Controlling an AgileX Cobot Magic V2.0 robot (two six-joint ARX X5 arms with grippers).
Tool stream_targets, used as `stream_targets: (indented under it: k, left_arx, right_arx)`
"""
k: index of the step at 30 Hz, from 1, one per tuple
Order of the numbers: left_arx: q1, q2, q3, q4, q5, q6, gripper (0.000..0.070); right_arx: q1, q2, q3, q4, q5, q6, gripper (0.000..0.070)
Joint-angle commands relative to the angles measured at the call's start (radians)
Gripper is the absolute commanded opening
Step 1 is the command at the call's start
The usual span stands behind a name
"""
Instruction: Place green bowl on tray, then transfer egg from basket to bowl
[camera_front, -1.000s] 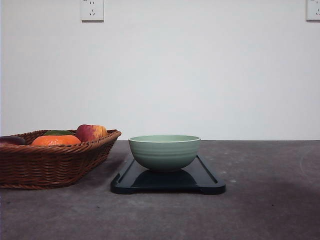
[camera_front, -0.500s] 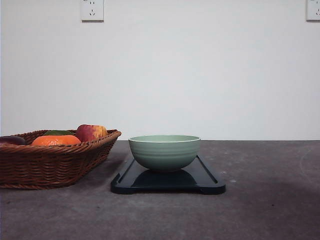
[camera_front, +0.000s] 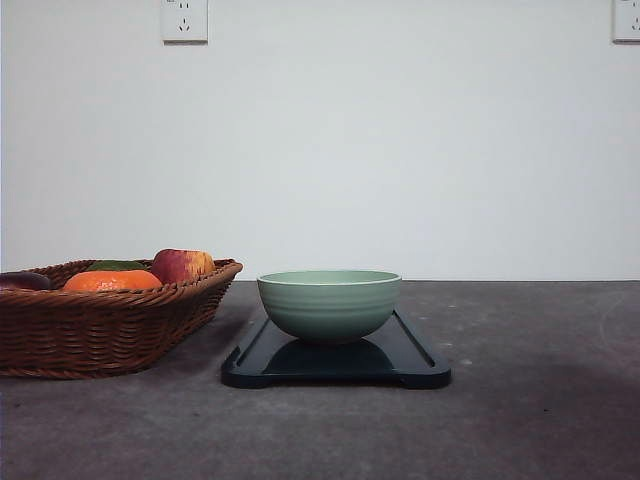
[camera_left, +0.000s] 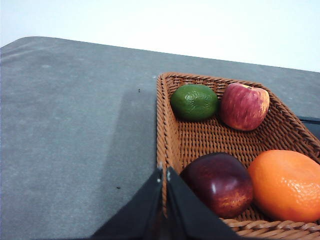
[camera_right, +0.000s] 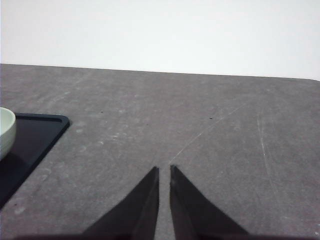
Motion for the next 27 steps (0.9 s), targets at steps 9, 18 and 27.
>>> stream_targets:
  k: [9,18,27]
  left_arx:
    - [0.000,-0.002,-0.019,0.016,-0.002,0.006,0.0000]
    - [0.000,-0.002,-0.019,0.016,-0.002,0.006,0.0000]
    - [0.000,-0.002,-0.019,0.016,-0.002,0.006,0.0000]
  right_arx:
    - [0.000,0.000,-0.004,0.011,0.002,0.010,0.0033]
    - [0.000,0.000,-0.004,0.011,0.002,0.010,0.0033]
    - [0.000,0.000,-0.004,0.011,0.002,0.010,0.0033]
